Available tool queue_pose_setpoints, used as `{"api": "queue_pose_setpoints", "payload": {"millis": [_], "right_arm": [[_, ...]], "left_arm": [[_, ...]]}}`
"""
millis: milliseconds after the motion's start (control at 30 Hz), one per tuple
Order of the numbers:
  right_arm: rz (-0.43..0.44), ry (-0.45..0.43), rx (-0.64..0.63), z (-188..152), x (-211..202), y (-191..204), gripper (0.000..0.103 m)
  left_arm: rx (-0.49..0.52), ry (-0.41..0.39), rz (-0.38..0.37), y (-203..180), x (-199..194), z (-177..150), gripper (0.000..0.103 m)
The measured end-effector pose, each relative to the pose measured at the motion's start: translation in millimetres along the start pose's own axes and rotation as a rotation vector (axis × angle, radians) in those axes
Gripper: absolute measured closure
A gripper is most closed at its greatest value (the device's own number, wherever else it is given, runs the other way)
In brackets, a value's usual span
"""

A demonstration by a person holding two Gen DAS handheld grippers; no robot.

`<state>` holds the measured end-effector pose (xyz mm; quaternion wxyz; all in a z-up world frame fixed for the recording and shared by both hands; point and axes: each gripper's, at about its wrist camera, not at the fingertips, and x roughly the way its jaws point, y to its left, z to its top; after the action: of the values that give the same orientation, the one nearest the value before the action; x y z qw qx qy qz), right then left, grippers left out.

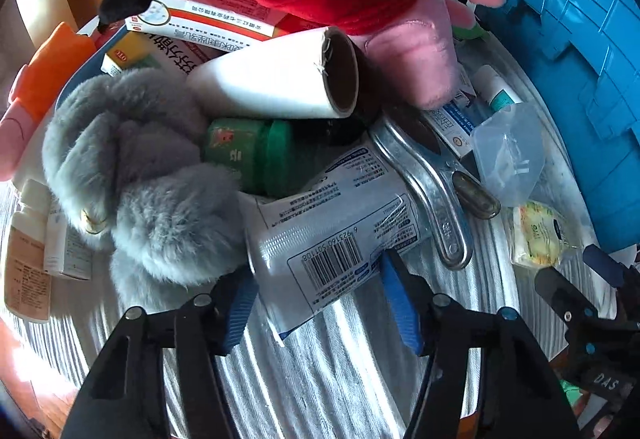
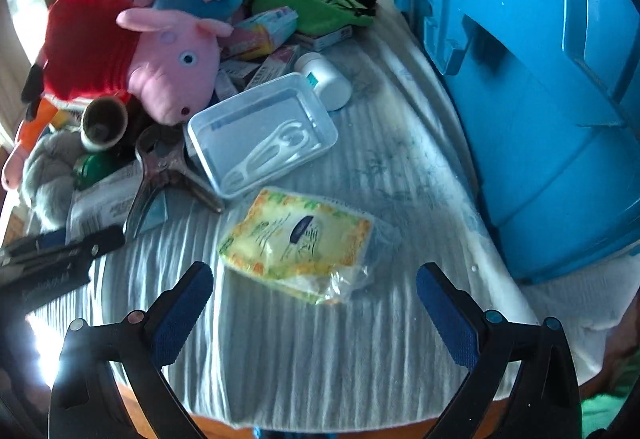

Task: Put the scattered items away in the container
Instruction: 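Grasp the white wet-wipe pack with the left tool while the right tool grasps the yellow snack bag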

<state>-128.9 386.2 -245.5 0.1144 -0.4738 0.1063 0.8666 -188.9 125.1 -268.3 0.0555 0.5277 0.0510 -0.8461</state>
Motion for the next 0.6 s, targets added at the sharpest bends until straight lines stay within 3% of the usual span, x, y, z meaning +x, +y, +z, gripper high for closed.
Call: {"api": "queue_pose_setpoints", "payload": {"millis": [267,400,467,533,600], "right_arm": [[-0.035,-0.008,0.011,1.8,21.3,5.6,0.000],[0.010,0.002,0.023,2.7,16.2,2.4,0.004],[-0.001,-0.008,0.016,1.3,10.7,2.8,0.045],[0.000,-0.008,0.008,-0.4,7.0,3.1,0.057],[0.015,-0.004,0.003,-1.9,4.6,2.9,0.061]], "left_arm": [[0.020,-0.018,0.014,-15.1,3.0,-4.1,0.043],[0.026,-0.017,-0.004,-17.1,-6.9,-16.8,0.057],[0.030,-0.018,-0.012,-16.5,-13.6,-24.8,0.060],[0.029,-0.020,-0.012,-16.2,-19.7,-30.9,0.062],[0.023,-0.023,-0.015,-16.1,-25.7,-35.3,0.065]]}}
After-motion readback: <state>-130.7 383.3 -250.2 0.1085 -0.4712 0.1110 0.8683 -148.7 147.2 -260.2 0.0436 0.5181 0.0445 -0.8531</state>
